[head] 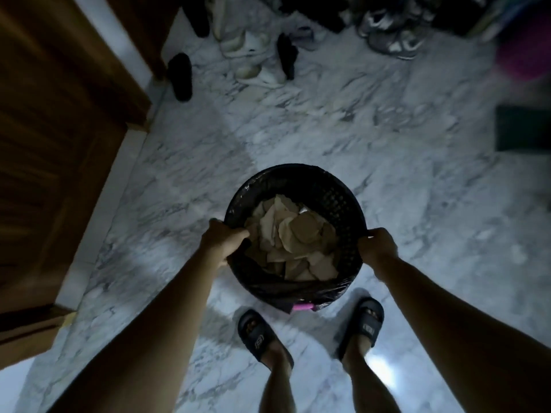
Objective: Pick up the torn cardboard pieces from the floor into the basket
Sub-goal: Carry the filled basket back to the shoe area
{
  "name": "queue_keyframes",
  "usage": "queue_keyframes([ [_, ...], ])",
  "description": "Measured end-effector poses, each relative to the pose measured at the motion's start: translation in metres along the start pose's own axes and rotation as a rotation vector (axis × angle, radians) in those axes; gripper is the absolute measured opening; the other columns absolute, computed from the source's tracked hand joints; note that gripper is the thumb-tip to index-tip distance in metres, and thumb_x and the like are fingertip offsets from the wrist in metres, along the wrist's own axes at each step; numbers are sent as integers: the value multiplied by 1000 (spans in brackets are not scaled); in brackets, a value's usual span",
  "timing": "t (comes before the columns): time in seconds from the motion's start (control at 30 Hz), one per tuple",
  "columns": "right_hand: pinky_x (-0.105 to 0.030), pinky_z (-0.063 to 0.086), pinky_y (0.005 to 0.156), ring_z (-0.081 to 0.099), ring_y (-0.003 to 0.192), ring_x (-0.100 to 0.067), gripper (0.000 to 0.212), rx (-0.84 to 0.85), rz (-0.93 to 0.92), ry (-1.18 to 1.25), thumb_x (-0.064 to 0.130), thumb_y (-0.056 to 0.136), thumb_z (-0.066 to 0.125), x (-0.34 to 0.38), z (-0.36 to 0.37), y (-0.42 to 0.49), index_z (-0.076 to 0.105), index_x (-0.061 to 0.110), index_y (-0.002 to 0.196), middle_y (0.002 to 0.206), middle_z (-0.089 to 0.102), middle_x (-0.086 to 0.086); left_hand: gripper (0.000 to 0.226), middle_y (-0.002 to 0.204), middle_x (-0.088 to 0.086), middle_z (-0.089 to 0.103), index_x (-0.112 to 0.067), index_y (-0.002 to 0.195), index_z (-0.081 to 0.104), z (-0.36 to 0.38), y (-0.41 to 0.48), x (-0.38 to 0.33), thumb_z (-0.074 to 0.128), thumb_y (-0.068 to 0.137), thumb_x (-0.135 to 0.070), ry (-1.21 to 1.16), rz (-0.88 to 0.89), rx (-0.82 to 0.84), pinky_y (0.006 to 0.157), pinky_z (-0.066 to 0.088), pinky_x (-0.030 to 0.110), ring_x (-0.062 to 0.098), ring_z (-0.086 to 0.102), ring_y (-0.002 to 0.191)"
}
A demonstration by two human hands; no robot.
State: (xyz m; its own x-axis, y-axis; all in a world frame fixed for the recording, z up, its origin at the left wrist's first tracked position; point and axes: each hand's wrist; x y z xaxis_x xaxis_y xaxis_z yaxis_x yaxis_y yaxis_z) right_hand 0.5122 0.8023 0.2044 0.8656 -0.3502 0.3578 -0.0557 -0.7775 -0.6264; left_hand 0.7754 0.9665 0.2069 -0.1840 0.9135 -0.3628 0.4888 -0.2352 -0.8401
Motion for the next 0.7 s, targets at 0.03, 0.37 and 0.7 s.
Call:
queue_keyframes([
  [0.03,-35,53,77,64,97,-37,26,-21,20,43,8,89,54,-9,-33,-1,68,7,111,106,69,-19,70,117,14,57,-14,125,41,13,-21,-30,76,71,-41,51,39,14,78,60,44,34,62,99],
  [0.37,-38,52,76,62,87,-35,21,-179,140,305,7,82,52,-140,-336,29,66,-4,92,84,63,-17,44,109,15,61,-7,113,54,220,-201,-263,73,84,-35,361,274,111,77,62,43,28,66,87],
  [0.7,-37,51,69,62,82,-34,17,-361,293,558,9,85,52,-271,-538,100,62,-4,89,86,63,-18,32,107,19,66,-5,107,61,447,-285,-427,69,88,-30,559,443,268,73,60,40,32,67,85],
])
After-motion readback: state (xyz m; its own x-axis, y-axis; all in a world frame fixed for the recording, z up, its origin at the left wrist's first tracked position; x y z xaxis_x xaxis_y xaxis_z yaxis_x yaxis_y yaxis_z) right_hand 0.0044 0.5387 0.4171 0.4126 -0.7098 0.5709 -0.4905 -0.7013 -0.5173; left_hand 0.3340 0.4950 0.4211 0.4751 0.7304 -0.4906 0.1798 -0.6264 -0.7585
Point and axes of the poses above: each hand's wrist, its own y-axis towards the middle knuckle, its own z-axis out of the palm, x = y × z
